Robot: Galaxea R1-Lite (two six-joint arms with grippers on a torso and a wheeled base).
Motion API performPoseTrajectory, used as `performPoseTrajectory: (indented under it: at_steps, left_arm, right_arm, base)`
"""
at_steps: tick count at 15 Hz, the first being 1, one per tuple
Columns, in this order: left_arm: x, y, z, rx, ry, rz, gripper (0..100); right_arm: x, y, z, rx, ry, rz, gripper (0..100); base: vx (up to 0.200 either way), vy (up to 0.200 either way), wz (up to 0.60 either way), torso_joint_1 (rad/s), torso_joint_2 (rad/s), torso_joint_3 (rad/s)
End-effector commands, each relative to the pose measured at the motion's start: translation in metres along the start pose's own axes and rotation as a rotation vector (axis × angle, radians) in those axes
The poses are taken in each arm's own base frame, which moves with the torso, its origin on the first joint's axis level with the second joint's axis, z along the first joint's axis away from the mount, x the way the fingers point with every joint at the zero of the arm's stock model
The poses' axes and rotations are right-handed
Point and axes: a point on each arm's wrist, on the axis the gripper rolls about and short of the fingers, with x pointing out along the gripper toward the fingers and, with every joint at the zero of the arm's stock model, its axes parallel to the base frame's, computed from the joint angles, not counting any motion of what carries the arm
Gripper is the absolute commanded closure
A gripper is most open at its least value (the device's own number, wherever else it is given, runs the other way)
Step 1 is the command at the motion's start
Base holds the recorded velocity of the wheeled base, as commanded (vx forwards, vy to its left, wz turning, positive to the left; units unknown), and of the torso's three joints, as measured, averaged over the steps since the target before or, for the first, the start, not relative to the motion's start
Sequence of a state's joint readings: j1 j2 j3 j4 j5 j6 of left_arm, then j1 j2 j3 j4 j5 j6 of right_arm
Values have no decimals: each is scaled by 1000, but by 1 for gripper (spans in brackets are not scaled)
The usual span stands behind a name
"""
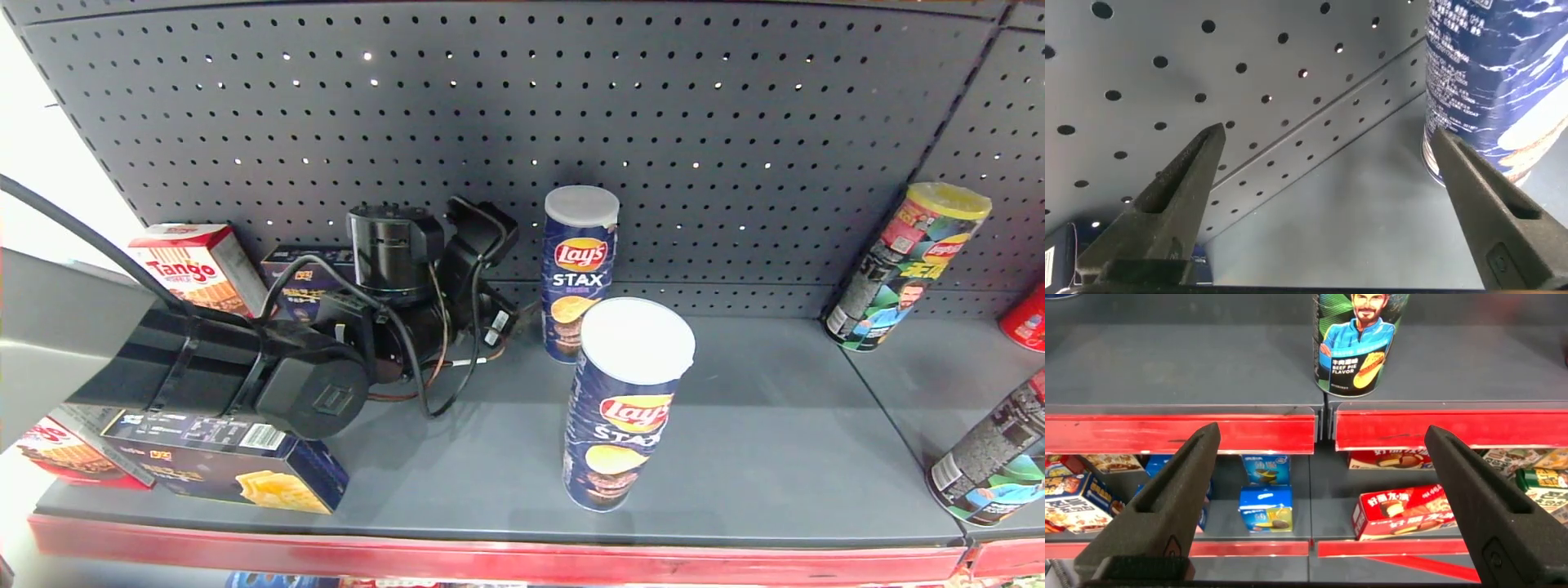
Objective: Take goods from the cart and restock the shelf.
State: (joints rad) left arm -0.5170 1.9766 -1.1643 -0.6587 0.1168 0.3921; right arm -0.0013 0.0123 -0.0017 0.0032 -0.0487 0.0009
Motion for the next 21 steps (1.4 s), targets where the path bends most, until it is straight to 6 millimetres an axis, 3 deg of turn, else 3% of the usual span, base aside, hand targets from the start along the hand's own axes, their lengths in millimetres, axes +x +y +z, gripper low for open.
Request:
performPoseTrajectory:
  at_steps: [1, 4, 7, 10, 16, 17, 18, 19, 21]
  left_arm:
    - [-16, 15, 12, -18, -34, 33, 0]
    - [-47, 42, 38, -38, -111, 98, 0]
    - [-80, 51, 47, -81, -145, 123, 0]
    - [-114, 56, 53, -112, -163, 184, 0]
    - [-146, 54, 54, -110, -185, 190, 0]
    - [-155, 51, 50, -111, -171, 204, 0]
    - [-160, 50, 48, -113, -169, 205, 0]
    - [-165, 48, 45, -115, -163, 202, 0]
    - [-175, 47, 35, -118, -146, 207, 0]
  right_arm:
    - [0, 0, 0, -1, 2, -1, 0]
    - [0, 0, 0, -1, 2, -1, 0]
    - [0, 0, 0, 1, 2, -1, 0]
    - [0, 0, 0, 1, 2, -1, 0]
    - [0, 1, 0, -5, 0, 35, 0]
    - [-3, 1, 14, 30, -52, 26, 0]
    - [-6, 0, 50, 114, -76, 36, 0]
    - [0, 1, 64, 148, -5, 52, 0]
    - [3, 4, 88, 49, 1, 271, 0]
  base:
    - [0, 0, 0, 0, 0, 0]
    - [0, 0, 0, 0, 0, 0]
    - [0, 0, 0, 0, 0, 0]
    - [0, 0, 0, 0, 0, 0]
    - [0, 0, 0, 0, 0, 0]
    - [0, 0, 0, 0, 0, 0]
    - [0, 0, 0, 0, 0, 0]
    - [0, 0, 0, 0, 0, 0]
    - [0, 0, 0, 0, 0, 0]
